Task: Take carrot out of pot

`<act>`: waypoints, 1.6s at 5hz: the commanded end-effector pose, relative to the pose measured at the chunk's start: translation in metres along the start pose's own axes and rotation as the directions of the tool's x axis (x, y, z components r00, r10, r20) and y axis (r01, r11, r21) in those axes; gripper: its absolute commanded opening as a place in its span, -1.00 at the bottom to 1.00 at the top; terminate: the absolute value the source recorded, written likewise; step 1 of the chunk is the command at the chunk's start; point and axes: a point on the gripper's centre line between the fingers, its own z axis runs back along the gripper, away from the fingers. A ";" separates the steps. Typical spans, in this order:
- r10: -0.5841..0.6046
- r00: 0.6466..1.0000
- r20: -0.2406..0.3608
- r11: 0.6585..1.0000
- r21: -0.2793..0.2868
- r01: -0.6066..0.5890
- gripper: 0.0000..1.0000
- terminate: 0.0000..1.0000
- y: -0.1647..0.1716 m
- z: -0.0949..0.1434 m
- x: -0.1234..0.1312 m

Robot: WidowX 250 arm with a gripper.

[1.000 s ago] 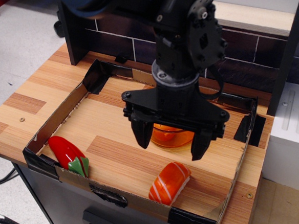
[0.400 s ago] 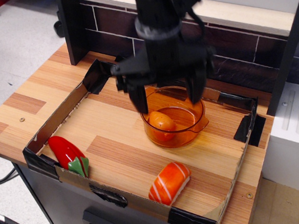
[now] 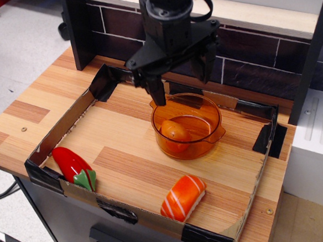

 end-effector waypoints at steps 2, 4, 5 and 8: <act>0.119 0.993 0.001 0.992 0.045 -0.119 1.00 -1.00 0.000 -0.028 -0.002; 0.152 0.988 0.001 0.985 0.085 -0.151 1.00 -1.00 0.001 -0.049 -0.002; 0.157 0.988 0.009 0.984 0.084 -0.157 1.00 -1.00 0.000 -0.053 -0.002; 0.170 0.985 0.032 0.981 0.091 -0.172 1.00 -1.00 -0.003 -0.066 0.002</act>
